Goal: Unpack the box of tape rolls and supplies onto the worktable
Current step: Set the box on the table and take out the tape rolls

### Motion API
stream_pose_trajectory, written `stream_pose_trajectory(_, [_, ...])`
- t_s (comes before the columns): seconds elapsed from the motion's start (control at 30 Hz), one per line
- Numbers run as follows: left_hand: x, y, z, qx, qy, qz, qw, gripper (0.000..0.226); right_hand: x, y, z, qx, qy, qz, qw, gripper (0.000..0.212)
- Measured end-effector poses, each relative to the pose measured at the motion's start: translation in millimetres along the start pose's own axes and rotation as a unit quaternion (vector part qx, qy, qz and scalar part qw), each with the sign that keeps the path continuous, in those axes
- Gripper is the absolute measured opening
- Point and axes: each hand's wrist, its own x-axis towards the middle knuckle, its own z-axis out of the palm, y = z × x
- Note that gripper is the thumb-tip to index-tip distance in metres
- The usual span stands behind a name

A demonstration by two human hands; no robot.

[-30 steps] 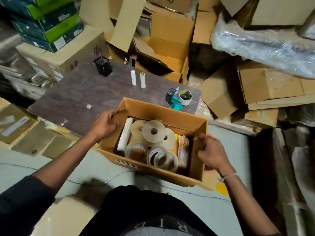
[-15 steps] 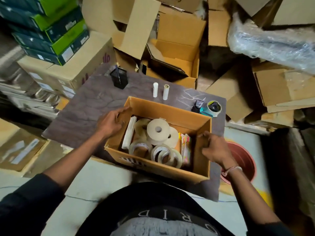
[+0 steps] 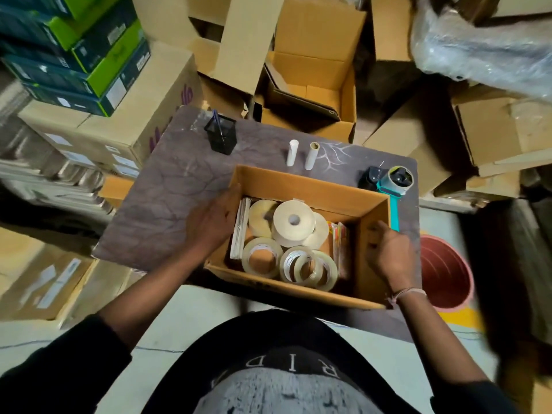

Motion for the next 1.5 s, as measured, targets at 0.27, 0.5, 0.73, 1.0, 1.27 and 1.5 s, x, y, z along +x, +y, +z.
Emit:
stream_pose_trajectory(0.27, [-8,-4,4,0.007,0.017,0.016,1.000,0.054,1,12,9,-0.011,0.003,-0.011,1.000,0.045])
stream_pose_trajectory(0.5, [-13,4,3,0.042,0.019,-0.001,0.999,0.064,-7,9,7,-0.062,0.074,-0.076,0.992,0.034])
stream_pose_trajectory(0.73, [-11,8,10,0.048,0.067,0.098,0.992,0.063,5,-44,-3,-0.022,0.047,-0.291,0.955,0.051])
stream_pose_trajectory(1.0, [22,12,20,0.010,0.012,0.280,0.960,0.046,27,-103,59,-0.039,-0.121,-0.248,0.960,0.107])
stream_pose_trajectory(1.27, [62,9,24,-0.007,-0.184,0.269,0.945,0.046,25,-94,45,0.054,-0.100,-0.195,0.974,0.095])
stream_pose_trajectory(1.5, [74,33,41,0.216,-0.237,0.402,0.858,0.073,15,-59,18,0.083,-0.054,-0.146,0.984,0.106])
